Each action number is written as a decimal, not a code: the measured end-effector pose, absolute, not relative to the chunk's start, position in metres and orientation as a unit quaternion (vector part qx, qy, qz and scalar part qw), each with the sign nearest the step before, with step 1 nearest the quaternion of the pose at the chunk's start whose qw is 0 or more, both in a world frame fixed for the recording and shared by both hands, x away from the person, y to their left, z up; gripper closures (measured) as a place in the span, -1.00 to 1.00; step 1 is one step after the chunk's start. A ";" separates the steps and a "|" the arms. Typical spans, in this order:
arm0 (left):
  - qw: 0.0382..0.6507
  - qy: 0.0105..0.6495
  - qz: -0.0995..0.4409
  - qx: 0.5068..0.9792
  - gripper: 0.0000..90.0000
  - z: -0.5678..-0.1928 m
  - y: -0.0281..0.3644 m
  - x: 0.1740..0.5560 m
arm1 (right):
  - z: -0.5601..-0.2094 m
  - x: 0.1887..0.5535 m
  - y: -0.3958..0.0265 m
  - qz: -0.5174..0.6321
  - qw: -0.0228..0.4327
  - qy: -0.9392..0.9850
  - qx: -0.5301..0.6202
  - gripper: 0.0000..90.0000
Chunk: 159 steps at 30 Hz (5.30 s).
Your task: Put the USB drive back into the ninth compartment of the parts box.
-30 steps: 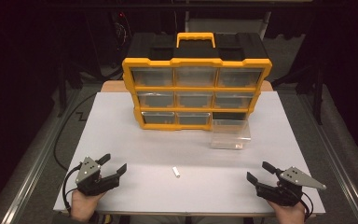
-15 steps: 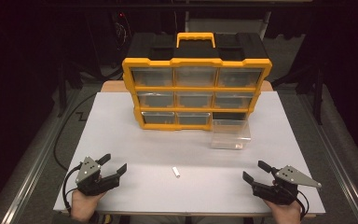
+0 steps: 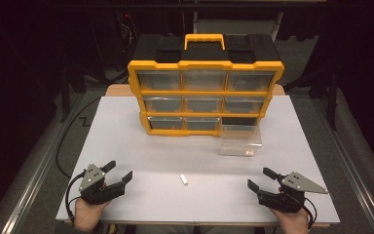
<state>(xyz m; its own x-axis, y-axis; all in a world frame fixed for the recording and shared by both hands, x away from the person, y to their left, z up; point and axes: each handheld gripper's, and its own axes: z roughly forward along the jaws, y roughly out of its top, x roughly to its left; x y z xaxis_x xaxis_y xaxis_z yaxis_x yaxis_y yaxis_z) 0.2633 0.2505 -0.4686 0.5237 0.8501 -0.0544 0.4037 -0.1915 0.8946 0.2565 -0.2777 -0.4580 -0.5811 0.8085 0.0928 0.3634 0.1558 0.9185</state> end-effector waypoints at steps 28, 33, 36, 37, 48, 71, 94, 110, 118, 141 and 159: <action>0.471 0.426 0.236 0.736 -0.42 -0.469 0.250 0.264 | -0.458 0.269 -0.235 0.522 0.183 0.747 0.367 -0.41; 0.471 0.426 0.235 0.736 -0.42 -0.469 0.250 0.264 | -0.458 0.271 -0.229 0.522 0.180 0.751 0.361 -0.41; 0.471 0.426 0.235 0.736 -0.42 -0.469 0.250 0.264 | -0.458 0.272 -0.223 0.522 0.178 0.755 0.355 -0.41; 0.471 0.426 0.234 0.736 -0.42 -0.469 0.250 0.264 | -0.459 0.273 -0.221 0.521 0.178 0.757 0.352 -0.41; 0.472 0.427 0.234 0.735 -0.42 -0.469 0.251 0.264 | -0.458 0.279 -0.195 0.522 0.171 0.770 0.326 -0.41; 0.474 0.428 0.234 0.733 -0.41 -0.469 0.251 0.264 | -0.457 0.287 -0.155 0.533 0.145 0.777 0.300 -0.42; 0.475 0.426 0.234 0.734 -0.41 -0.469 0.252 0.263 | -0.445 0.303 -0.114 0.474 0.105 0.820 0.303 -0.30; 0.475 0.425 0.234 0.734 -0.41 -0.469 0.251 0.263 | -0.433 0.323 -0.090 0.352 0.073 0.881 0.307 -0.07; 0.475 0.425 0.234 0.735 -0.41 -0.469 0.251 0.263 | -0.433 0.330 -0.077 0.299 0.058 0.903 0.305 0.06; 0.475 0.425 0.234 0.734 -0.41 -0.469 0.251 0.263 | -0.438 0.339 -0.048 0.203 0.032 0.935 0.289 0.36; 0.475 0.426 0.235 0.733 -0.40 -0.469 0.251 0.263 | -0.441 0.342 -0.045 0.187 0.041 0.940 0.282 0.54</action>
